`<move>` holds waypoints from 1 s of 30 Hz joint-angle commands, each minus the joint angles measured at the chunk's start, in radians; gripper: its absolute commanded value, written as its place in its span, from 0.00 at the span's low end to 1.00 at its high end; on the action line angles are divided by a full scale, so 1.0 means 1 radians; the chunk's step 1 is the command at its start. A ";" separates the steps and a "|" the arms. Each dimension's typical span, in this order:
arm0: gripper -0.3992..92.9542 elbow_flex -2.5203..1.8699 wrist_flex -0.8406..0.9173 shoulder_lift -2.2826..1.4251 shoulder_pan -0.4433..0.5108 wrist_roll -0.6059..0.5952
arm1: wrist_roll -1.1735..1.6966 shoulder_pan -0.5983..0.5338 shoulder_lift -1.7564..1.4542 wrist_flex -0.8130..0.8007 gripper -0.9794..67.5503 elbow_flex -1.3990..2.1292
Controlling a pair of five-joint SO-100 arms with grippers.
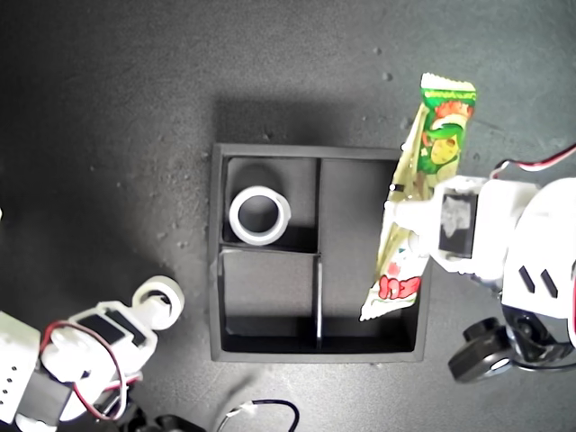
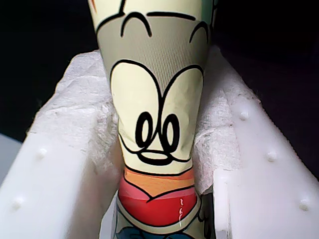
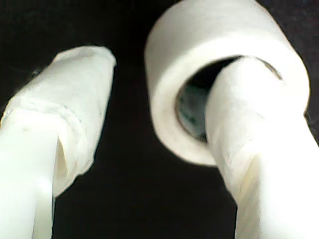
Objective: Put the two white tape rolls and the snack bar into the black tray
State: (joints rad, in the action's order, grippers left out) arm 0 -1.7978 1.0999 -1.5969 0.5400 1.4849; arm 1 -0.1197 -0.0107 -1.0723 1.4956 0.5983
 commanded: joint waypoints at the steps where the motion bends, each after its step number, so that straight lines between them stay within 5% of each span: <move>1: 0.15 0.003 -0.018 -0.008 0.011 0.009 | -0.021 0.014 -0.020 0.003 0.01 -0.040; 17: 0.06 -0.212 -0.213 0.035 -0.034 0.078 | -0.072 -0.026 -0.018 -0.184 0.01 0.158; 30: 0.10 -0.212 -0.199 0.043 0.051 0.176 | -0.084 -0.052 -0.018 -0.192 0.01 0.183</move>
State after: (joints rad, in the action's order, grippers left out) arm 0 -2.0049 0.8866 -1.5463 0.5676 1.6276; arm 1 -0.2056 -0.0537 -1.0723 1.3116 0.8069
